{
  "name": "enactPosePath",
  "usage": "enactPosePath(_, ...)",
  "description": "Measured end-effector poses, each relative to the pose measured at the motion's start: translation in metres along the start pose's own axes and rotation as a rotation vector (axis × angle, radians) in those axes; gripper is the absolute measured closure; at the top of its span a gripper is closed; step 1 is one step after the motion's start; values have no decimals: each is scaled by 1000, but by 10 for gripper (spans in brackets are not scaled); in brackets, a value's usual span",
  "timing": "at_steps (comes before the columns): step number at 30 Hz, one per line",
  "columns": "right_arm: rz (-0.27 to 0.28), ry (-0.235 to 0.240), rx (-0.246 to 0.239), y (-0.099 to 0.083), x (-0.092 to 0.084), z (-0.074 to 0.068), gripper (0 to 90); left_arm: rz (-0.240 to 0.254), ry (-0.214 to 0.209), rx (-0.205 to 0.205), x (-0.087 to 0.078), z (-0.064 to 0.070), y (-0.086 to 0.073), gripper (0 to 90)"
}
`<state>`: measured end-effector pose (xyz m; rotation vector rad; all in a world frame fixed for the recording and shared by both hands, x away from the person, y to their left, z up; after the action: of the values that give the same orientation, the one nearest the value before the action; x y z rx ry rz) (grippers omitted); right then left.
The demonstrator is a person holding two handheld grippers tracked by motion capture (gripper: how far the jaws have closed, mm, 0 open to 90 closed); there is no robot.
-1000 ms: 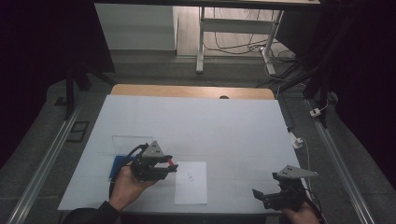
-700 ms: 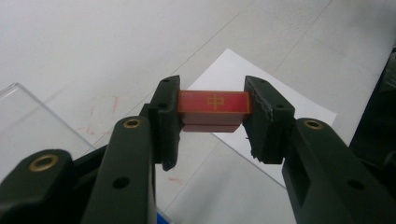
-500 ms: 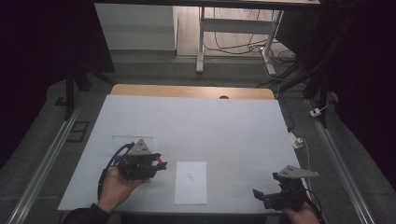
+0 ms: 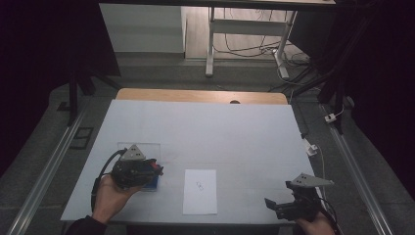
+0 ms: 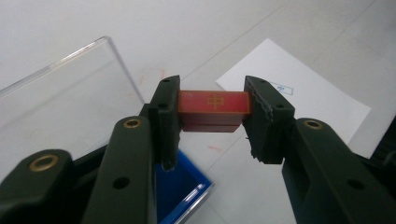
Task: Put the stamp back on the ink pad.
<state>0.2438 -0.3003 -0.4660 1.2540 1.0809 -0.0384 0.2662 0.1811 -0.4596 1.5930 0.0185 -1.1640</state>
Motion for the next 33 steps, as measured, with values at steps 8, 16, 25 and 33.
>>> enactPosePath(8, -2, 0, -2, 0, 0, 0, 0, -13, 42, -42, -5, -14, -10, 581)
enactPosePath(16, -2, 0, -3, 0, 0, 0, 0, -34, 100, -87, -9, -30, -21, 581)
enactPosePath(25, -2, -1, -4, 0, 0, 0, 0, -56, 124, -131, -9, -44, -32, 581)
enactPosePath(33, -3, 0, -6, 0, 0, 0, 0, -91, 140, -107, -3, -47, -37, 579)
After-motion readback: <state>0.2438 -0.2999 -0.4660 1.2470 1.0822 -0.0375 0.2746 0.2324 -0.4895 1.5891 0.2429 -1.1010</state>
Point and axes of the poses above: each handheld gripper's, and its own axes: x roughly forward along the jaws, y roughly out of its top, z roughly to its right, the point moved 1 cm from there along x, roughly forward along the jaws, and after that the axes turned 1 degree about z, right-handed, at the moved point
